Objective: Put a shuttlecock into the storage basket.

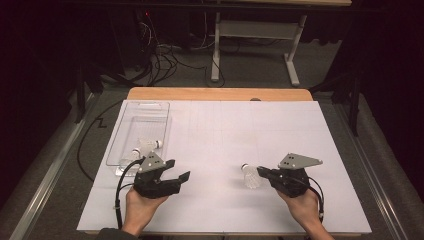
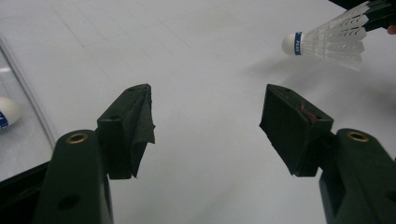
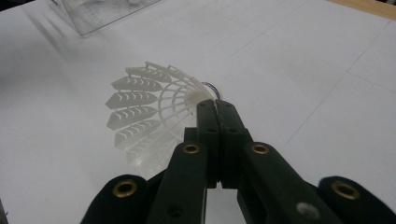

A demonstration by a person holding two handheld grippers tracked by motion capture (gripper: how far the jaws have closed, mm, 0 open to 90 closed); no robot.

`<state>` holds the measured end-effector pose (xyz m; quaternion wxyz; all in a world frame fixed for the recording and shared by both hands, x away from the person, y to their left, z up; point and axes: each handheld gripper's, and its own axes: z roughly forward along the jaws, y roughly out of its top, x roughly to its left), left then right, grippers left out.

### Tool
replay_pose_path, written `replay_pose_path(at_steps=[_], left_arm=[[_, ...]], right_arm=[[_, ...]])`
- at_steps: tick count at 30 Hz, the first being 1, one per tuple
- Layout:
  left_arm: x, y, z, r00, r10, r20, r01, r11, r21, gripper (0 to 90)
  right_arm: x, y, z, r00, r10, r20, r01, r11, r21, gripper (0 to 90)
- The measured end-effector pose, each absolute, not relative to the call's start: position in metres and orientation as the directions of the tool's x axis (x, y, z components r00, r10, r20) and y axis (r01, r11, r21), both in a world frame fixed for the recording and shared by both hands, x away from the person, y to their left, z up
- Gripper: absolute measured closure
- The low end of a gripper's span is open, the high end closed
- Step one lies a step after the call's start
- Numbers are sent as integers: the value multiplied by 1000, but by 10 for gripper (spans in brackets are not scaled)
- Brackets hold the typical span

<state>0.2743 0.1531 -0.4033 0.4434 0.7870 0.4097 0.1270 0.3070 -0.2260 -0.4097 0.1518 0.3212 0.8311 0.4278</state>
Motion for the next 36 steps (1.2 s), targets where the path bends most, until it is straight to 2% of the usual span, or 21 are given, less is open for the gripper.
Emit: replay_pose_path(at_steps=[20,36], left_arm=[[292,115,-393,661,729,-176,608,-383,695,370],[304,84,-376,690,706,-160,631,-479,611,373]], right_arm=[[309,-222,-411,-754,657,20,404,439,802,900],[311,-216,-413,-760,650,6,401,462,791,900]])
